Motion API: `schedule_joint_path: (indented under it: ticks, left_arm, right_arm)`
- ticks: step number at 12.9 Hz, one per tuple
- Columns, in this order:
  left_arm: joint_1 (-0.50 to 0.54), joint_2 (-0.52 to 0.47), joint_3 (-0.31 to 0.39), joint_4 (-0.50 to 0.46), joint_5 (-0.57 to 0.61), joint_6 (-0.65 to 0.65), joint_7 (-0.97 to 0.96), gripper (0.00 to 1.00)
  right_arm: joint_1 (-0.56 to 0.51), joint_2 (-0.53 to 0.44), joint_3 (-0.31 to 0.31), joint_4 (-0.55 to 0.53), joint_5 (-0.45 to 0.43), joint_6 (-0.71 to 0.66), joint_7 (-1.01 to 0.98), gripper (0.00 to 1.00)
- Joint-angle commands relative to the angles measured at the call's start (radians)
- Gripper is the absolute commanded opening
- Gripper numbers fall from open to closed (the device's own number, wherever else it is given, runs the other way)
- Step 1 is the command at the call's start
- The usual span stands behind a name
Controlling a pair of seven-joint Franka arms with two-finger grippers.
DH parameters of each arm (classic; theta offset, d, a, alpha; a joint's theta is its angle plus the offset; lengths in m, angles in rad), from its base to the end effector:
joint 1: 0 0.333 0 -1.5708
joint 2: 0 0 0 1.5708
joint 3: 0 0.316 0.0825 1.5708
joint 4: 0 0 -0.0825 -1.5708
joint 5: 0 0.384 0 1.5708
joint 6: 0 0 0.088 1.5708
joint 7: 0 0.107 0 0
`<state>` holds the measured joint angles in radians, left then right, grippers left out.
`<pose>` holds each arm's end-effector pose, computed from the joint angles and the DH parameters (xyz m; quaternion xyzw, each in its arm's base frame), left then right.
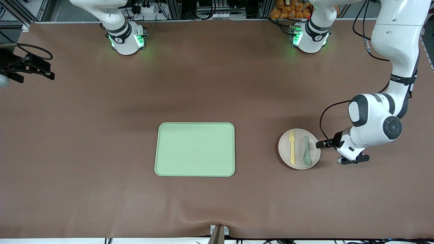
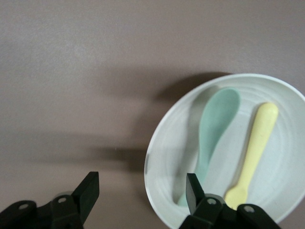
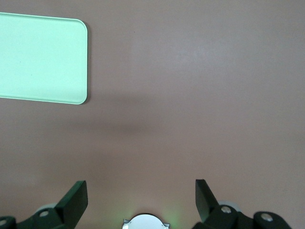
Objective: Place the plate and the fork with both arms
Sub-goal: 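Lower the left gripper and grasp the white plate rim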
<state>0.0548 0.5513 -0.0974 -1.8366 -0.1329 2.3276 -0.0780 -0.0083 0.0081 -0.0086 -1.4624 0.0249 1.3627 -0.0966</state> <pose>0.6400 -0.0259 0.2250 0.9944 0.0710 -0.0340 0.0706 0.5348 -0.0060 0.6530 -0.9976 -0.0417 0.0531 0.0153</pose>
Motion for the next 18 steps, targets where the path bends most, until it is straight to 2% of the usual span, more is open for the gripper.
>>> schedule_joint_path:
  ticks: [1,3,8,10,13,16,17,18]
  left_arm:
    - [0.005,0.028,-0.007,0.004,-0.022,0.048,0.024,0.72]
    - [0.007,0.039,-0.008,0.004,-0.022,0.053,0.027,0.56]
    - [0.008,0.061,-0.008,0.005,-0.034,0.076,0.044,0.38]
    - [0.005,0.062,-0.008,0.005,-0.039,0.078,0.052,0.2]
    - [-0.003,0.065,-0.01,0.019,-0.045,0.078,0.052,0.12]
    - [-0.004,0.07,-0.01,0.02,-0.065,0.078,0.06,0.1]
    - [-0.006,0.07,-0.01,0.022,-0.065,0.078,0.06,0.02]
    - [-0.006,0.068,-0.01,0.022,-0.065,0.078,0.067,0.0]
  right_arm:
    - [-0.002,-0.002,0.001,-0.001,0.004,-0.005,0.009,1.0]
    - [-0.004,-0.002,0.001,-0.001,0.004,-0.007,0.009,1.0]
    - [-0.002,-0.002,0.001,-0.001,0.004,-0.005,0.009,1.0]
    - [-0.002,-0.002,0.001,-0.003,0.004,-0.007,0.009,1.0]
    - [-0.004,-0.002,0.001,-0.003,0.003,-0.007,0.009,1.0]
    - [-0.005,-0.002,0.001,-0.003,0.004,-0.007,0.009,1.0]
    - [-0.005,-0.002,0.001,-0.003,0.004,-0.007,0.009,1.0]
    - [-0.004,-0.002,0.001,-0.003,0.004,-0.007,0.009,1.0]
